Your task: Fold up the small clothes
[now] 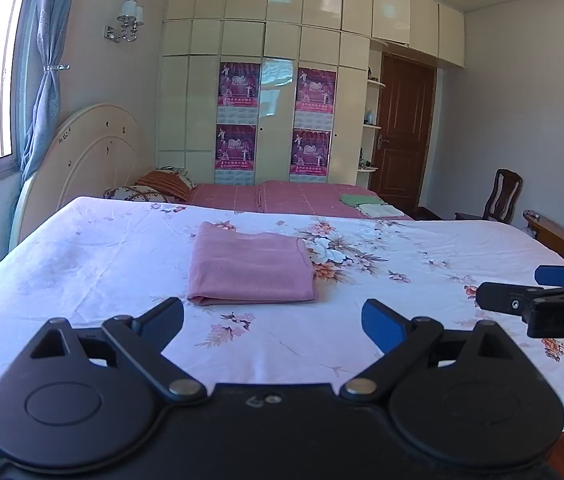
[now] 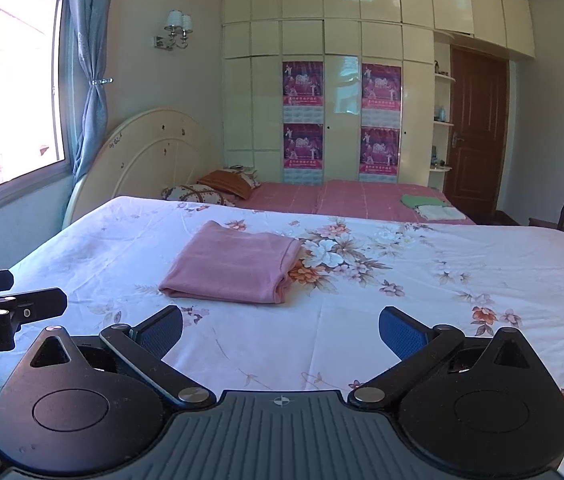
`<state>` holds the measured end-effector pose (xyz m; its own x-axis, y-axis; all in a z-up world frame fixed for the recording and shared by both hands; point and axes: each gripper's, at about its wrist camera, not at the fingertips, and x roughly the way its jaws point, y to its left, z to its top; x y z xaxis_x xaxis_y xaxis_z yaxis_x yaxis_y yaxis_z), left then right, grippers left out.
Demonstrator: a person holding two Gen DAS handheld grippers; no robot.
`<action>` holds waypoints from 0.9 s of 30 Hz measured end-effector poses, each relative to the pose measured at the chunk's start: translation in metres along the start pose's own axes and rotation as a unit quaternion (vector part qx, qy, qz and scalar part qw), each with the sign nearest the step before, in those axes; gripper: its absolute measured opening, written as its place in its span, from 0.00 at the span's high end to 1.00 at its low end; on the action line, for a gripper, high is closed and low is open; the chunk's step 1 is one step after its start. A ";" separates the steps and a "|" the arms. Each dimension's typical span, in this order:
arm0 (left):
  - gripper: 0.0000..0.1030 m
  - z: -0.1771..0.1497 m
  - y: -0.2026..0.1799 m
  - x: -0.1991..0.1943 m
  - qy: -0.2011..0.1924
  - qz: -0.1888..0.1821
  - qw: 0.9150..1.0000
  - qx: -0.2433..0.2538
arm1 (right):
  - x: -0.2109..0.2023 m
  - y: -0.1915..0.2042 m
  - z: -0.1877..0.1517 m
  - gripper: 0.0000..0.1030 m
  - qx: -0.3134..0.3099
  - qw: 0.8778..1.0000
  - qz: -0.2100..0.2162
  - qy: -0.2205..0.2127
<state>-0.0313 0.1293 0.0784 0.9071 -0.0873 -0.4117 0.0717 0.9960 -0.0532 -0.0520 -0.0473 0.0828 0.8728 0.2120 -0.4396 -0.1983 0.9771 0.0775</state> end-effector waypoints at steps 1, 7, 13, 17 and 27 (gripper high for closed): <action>0.08 -0.001 -0.001 -0.001 0.000 0.000 1.000 0.001 | 0.000 0.000 0.000 0.00 0.000 1.000 0.000 0.000; 0.08 -0.003 0.001 -0.001 0.003 0.001 1.000 -0.001 | 0.002 0.002 -0.002 0.00 -0.001 1.000 0.000 0.000; 0.08 -0.001 0.000 0.000 0.000 0.002 1.000 0.001 | 0.005 0.003 -0.002 0.00 -0.001 1.000 -0.002 0.000; 0.08 -0.001 0.000 0.000 0.000 0.001 1.000 0.002 | 0.003 0.003 -0.002 0.00 -0.001 1.000 -0.003 -0.001; 0.08 0.002 -0.002 0.001 -0.002 0.001 1.000 0.003 | 0.002 0.004 -0.002 0.00 -0.003 1.000 -0.008 -0.003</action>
<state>-0.0293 0.1274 0.0797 0.9091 -0.0843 -0.4079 0.0717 0.9964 -0.0460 -0.0517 -0.0434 0.0805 0.8781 0.1974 -0.4358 -0.1880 0.9800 0.0650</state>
